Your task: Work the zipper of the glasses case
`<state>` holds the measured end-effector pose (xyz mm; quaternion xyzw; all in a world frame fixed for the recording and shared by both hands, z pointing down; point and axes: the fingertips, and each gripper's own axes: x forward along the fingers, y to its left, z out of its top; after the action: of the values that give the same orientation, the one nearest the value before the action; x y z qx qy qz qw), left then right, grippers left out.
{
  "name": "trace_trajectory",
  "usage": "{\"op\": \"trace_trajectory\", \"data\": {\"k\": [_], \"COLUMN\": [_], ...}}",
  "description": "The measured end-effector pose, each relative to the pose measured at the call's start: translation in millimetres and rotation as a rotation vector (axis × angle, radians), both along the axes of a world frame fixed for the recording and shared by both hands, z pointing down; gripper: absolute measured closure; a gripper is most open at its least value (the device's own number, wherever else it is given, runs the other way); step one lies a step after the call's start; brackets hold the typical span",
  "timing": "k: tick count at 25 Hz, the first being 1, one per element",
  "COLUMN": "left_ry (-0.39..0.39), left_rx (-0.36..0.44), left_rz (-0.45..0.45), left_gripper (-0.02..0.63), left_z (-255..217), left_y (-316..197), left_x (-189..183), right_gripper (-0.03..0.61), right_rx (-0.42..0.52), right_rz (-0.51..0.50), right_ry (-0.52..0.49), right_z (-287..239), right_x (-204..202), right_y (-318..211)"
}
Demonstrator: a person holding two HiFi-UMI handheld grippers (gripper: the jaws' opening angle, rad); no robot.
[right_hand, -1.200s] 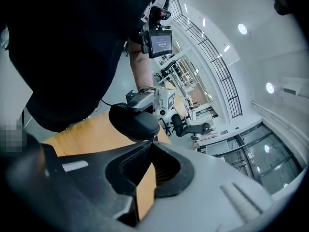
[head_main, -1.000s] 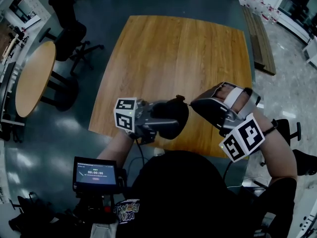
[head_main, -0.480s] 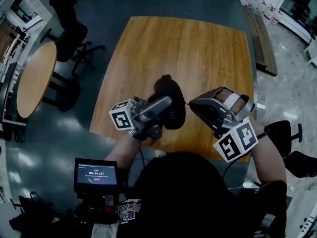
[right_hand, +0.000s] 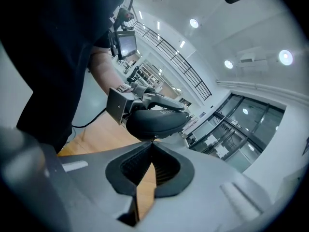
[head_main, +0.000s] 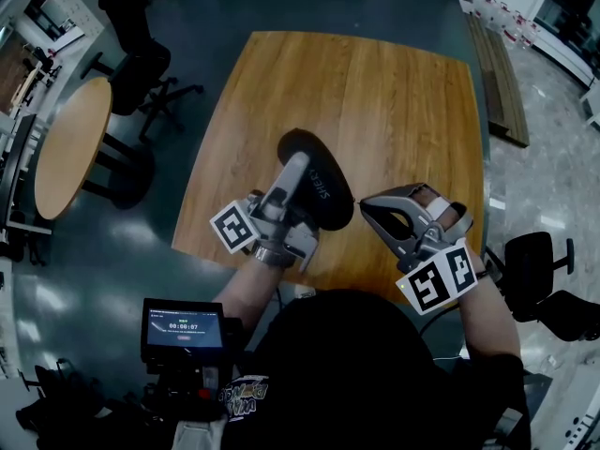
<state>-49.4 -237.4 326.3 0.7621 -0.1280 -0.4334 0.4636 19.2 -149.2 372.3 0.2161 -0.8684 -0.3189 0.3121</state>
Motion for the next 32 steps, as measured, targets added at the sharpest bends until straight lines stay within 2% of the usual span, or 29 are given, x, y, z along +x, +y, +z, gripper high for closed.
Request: {"op": "trace_trajectory", "data": {"k": [4,7,13,18,21,23,25,28,30,31,32], "left_ry": [0.023,0.028,0.089,0.132,0.176,0.158,0.145,0.179,0.221,0.243,0.258], "left_rx": [-0.099,-0.162,-0.272,-0.362,-0.401,-0.387,-0.371,-0.370,-0.386,-0.395,-0.401], "left_rz": [-0.101,-0.131,-0.200,-0.280,-0.325,-0.334,-0.330,-0.324,-0.316,-0.309,-0.303], "left_gripper": [0.348,0.348,0.348,0.348,0.350,0.356,0.354,0.354,0.354,0.354,0.354], "left_z": [14,26,47,62,71,68,63,60,60,59,58], "left_y": [-11,-15,-24,-26,-27,-26,-25,-27,-28,-28,-27], "left_x": [-12,-18,-22,-32,-36,-34,-35,-41,-43,-42,-42], "right_gripper": [0.575,0.575,0.575,0.575,0.575,0.575,0.575,0.572,0.571,0.548,0.480], "right_rx": [-0.085,-0.133,-0.200,-0.226,-0.209,-0.167,-0.180,-0.220,-0.260,-0.278,-0.288], "right_rz": [0.067,0.105,0.151,0.132,0.081,0.125,0.178,0.210,0.205,0.196,0.188], "right_ry": [-0.120,-0.179,-0.307,-0.293,-0.205,-0.164,-0.294,-0.530,-0.579,-0.575,-0.565], "right_z": [11,19,23,38,51,56,40,13,11,13,15], "right_x": [-3,-5,-3,-17,-34,-32,-14,9,6,0,-8], "right_y": [1,2,3,17,28,23,10,-1,3,7,11]}}
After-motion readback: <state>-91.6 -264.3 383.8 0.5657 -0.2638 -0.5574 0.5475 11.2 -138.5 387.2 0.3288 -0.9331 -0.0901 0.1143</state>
